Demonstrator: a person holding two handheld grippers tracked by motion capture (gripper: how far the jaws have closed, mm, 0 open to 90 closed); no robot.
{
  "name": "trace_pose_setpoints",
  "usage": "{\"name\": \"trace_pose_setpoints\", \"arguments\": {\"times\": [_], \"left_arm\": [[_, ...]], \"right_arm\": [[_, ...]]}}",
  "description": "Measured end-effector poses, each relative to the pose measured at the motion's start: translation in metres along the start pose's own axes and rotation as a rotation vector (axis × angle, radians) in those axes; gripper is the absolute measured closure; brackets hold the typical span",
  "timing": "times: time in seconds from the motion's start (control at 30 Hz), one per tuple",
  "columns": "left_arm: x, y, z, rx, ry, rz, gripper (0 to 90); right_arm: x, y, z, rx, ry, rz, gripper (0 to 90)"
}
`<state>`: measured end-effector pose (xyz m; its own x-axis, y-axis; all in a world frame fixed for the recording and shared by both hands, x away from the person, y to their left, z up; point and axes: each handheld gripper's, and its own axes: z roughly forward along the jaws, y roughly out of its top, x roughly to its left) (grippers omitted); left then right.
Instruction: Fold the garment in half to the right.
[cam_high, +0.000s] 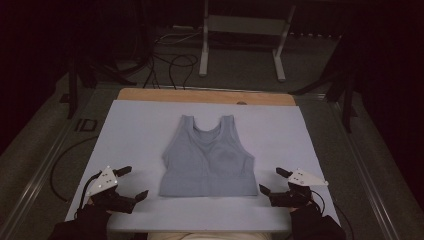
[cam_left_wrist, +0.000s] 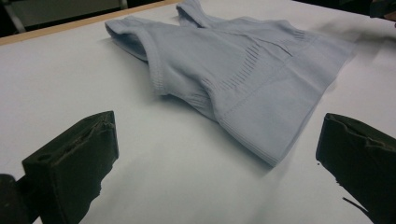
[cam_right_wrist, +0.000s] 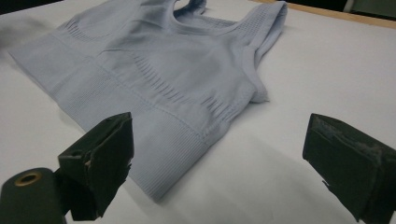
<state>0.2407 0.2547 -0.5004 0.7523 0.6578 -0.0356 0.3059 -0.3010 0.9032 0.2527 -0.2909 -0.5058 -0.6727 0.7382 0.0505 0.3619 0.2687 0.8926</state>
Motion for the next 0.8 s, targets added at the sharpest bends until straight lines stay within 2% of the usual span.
{"name": "trace_pose_setpoints", "arguments": {"times": [0.27, 0.4, 0.63, 0.8], "left_arm": [[-0.001, 0.001, 0.002, -0.002, -0.014, -0.004, 0.1], [-0.001, 0.001, 0.001, 0.001, -0.013, -0.003, 0.1], [-0.003, 0.004, 0.002, 0.001, -0.016, 0.005, 0.1], [-0.008, 0.010, 0.005, 0.022, -0.046, 0.005, 0.0]], "right_arm": [[0.003, 0.001, 0.001, 0.010, 0.012, -0.017, 9.0], [0.007, 0.001, 0.003, 0.032, -0.005, -0.054, 9.0], [0.010, 0.004, 0.000, 0.006, -0.013, -0.056, 9.0], [0.015, 0.014, -0.003, 0.011, -0.012, -0.054, 9.0]]}}
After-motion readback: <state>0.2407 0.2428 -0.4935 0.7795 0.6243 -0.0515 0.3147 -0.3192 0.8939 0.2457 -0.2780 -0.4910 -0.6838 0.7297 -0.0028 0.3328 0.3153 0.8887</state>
